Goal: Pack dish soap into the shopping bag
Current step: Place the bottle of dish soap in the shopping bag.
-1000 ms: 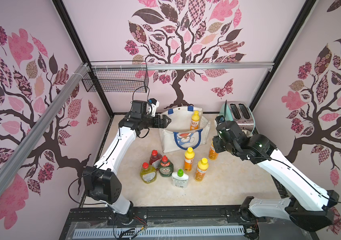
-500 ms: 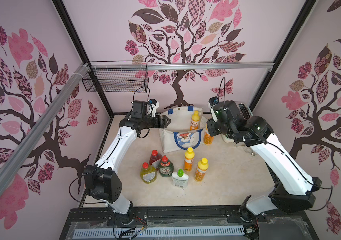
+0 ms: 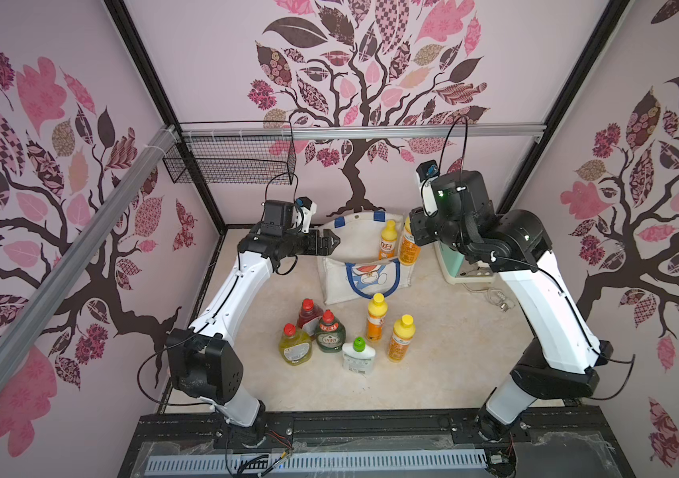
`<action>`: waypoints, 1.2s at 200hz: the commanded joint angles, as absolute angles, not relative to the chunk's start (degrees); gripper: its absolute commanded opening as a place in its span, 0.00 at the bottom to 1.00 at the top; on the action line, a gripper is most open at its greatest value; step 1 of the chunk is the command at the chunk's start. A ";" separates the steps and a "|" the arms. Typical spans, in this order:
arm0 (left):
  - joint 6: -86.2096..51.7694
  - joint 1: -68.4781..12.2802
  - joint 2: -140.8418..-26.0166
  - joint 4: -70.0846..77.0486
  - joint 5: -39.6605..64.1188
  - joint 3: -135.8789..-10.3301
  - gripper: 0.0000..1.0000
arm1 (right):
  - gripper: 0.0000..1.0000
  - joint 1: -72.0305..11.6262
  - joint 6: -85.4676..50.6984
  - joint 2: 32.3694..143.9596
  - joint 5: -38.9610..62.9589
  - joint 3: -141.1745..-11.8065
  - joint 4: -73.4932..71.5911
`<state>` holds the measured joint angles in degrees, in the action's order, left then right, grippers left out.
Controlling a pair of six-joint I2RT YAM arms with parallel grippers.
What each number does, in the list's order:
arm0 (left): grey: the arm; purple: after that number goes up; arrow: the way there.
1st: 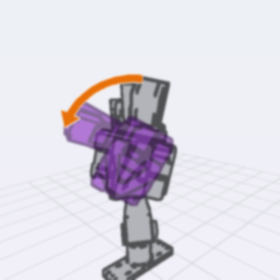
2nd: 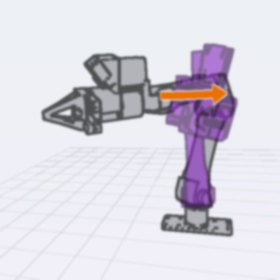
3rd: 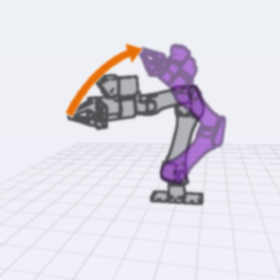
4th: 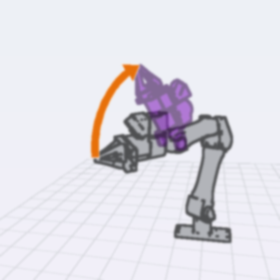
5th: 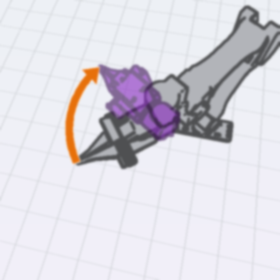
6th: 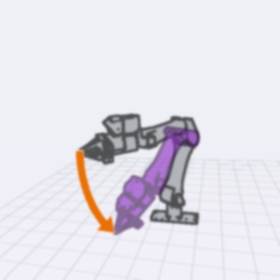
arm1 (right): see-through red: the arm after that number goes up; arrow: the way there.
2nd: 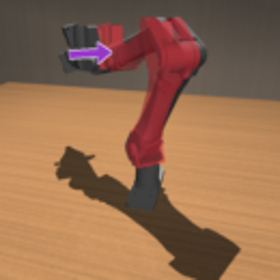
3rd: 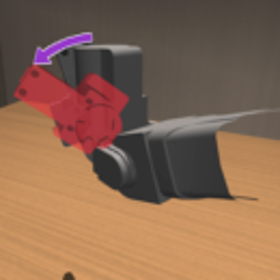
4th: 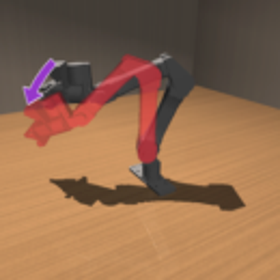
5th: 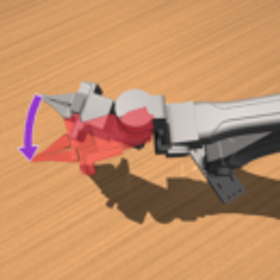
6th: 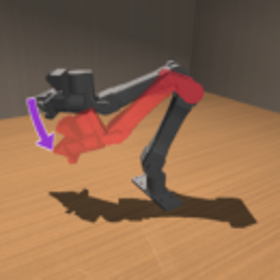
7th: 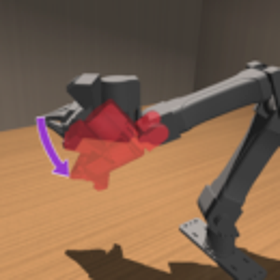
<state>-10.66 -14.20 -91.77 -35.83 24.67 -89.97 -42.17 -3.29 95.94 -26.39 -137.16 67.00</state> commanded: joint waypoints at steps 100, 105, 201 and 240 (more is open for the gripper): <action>-10.31 -14.51 -91.63 -36.39 24.79 -91.58 0.98 | 0.00 -40.82 0.51 100.75 -25.70 -142.44 51.15; -10.29 -14.47 -91.67 -36.38 24.79 -91.51 0.98 | 0.00 -40.78 0.68 101.02 -25.54 -142.52 50.73; -9.17 -14.44 -92.28 -37.27 24.15 -91.95 0.98 | 0.00 -36.11 0.00 107.55 -19.99 -143.74 46.27; -8.85 -14.52 -92.39 -37.62 24.30 -92.28 0.98 | 0.00 -34.21 -0.24 109.32 -18.35 -143.68 45.09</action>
<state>-9.98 -14.31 -91.77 -37.36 24.45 -90.59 -35.03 -0.19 110.37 -18.76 -140.22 52.97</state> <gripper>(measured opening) 0.981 0.320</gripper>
